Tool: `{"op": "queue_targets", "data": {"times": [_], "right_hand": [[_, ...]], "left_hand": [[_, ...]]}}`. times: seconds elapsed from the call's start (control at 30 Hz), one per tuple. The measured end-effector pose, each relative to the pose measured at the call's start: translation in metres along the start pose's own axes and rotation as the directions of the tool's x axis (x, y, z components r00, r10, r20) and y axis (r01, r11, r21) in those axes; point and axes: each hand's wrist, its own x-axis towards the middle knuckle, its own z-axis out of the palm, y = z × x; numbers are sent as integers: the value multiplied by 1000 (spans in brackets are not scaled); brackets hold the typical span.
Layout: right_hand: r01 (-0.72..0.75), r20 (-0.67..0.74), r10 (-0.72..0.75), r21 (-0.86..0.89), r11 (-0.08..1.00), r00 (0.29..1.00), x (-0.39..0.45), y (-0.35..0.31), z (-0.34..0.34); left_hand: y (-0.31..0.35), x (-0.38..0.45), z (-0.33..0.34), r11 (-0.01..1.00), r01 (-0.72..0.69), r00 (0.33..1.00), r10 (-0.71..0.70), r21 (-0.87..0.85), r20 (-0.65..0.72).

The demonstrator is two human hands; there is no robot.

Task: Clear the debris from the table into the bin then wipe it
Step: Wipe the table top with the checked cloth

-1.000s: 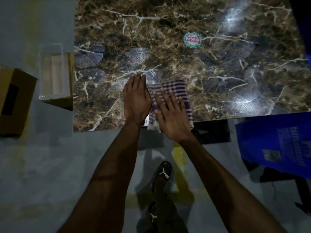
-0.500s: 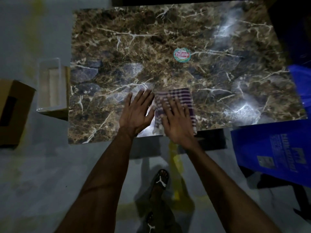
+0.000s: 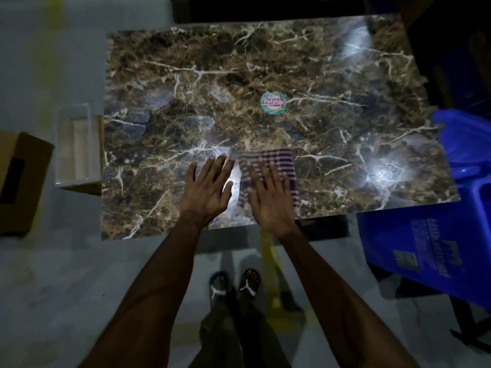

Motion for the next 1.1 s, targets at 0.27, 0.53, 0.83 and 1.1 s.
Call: {"op": "queue_targets", "data": {"times": [0.27,0.53,0.83,1.1], "right_hand": [[-162,50,160,49,986,986,-27,45,-22],[-26,26,26,3,1000,999,24,20,-21],[-305,-15,305,19,952,952,94,48,-37],[120,112,-118,-11,993,987,92,65,-43]], "left_hand": [[29,17,-12,968,217,974,-207,-126,92],[35,56,-19,953,302,953,-300,-40,44],[25,146,-4,946,275,961,-273,-171,34],[24,168,2,924,305,947,-320,-232,-30]]}}
